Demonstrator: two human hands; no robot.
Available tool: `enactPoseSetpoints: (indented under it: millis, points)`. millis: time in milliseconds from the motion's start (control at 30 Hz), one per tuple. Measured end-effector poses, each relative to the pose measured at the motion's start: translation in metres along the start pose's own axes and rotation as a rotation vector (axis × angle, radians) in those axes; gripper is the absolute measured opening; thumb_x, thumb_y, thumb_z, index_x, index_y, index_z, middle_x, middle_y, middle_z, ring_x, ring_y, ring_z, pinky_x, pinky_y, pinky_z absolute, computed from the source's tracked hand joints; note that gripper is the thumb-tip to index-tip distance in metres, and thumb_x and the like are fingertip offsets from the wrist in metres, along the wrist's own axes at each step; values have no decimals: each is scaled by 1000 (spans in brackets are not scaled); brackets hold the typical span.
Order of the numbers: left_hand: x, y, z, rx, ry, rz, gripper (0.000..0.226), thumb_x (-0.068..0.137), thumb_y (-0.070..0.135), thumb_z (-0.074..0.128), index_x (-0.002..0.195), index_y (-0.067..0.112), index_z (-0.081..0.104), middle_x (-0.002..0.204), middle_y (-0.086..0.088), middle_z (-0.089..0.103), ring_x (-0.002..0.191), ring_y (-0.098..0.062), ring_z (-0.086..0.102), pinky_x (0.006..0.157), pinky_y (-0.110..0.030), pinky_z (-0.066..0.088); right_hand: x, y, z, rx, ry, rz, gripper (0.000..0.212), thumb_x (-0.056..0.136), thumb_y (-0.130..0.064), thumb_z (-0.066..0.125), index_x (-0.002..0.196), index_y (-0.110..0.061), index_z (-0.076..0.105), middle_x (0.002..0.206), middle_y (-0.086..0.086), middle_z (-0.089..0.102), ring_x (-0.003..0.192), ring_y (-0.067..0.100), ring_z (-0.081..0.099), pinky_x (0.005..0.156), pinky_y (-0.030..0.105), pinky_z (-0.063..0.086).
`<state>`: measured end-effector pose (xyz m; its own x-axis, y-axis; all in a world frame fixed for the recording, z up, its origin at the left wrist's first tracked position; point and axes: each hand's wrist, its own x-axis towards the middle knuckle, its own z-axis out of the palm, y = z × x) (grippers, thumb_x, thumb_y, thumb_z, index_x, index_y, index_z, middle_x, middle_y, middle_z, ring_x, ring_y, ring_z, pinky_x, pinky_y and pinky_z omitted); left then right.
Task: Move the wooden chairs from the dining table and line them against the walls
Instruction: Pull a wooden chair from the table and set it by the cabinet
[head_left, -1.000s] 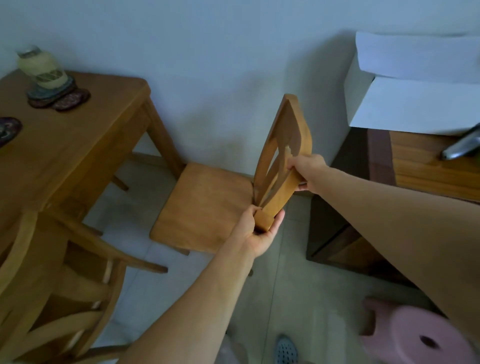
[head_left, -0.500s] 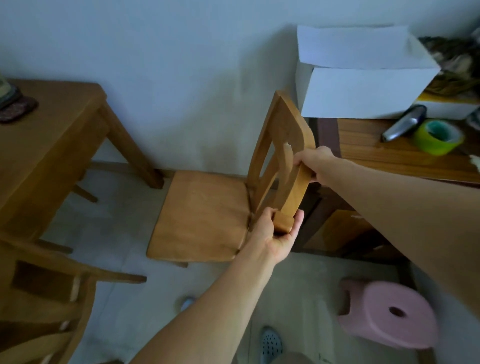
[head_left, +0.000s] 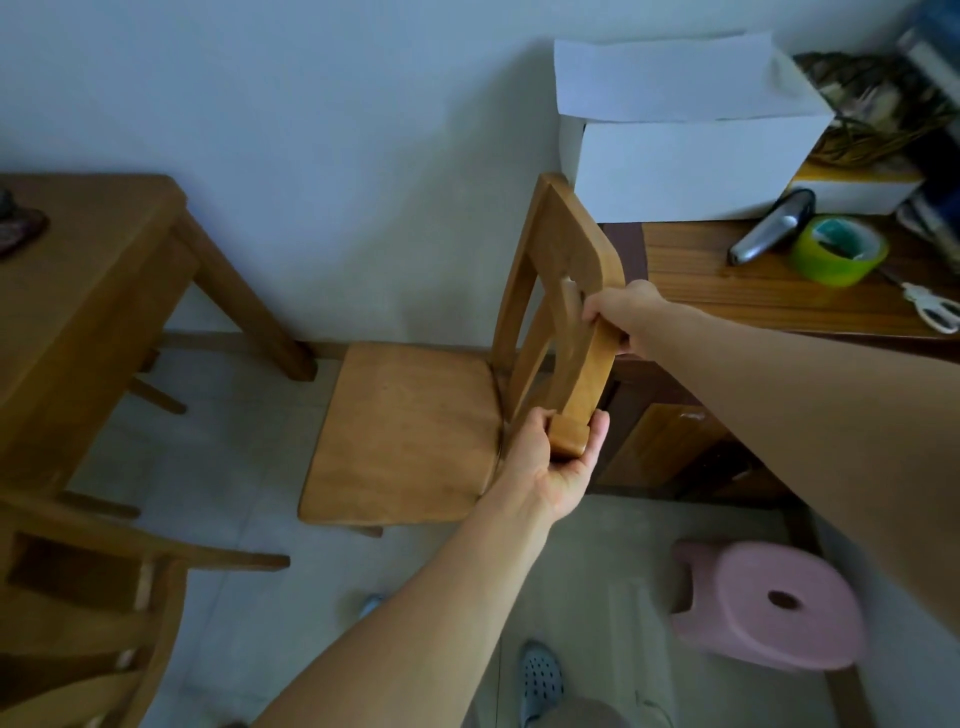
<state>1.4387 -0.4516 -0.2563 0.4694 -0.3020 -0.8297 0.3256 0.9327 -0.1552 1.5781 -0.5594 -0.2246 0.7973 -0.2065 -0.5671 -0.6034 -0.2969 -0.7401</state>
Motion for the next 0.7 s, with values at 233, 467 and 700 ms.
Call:
enactPoseSetpoints:
  millis: [233,467,700]
  points:
    - [1,4,-5,145,-5,-11,43,88,17,71,125,3,54,116,-28,58,84,-50,66,58,-53,60,-6,0,1,-128,109,-67,36,83,-15,71,106,-15,43,88,9,53,76,27,60,51,37,53]
    - [-5,6,-9,444,39,-38,52,89,38,66,122,0,51,115,-27,56,89,-45,68,60,-54,60,-21,-12,-4,-637,407,-398,44,84,-25,70,120,-9,51,113,10,56,107,30,55,78,41,51]
    - [-27,35,-28,989,84,128,64,95,58,41,124,1,51,103,-17,70,81,-29,74,66,-44,60,-53,-5,43,-625,223,-529,43,87,-16,62,127,-10,47,131,12,44,110,29,53,83,41,53]
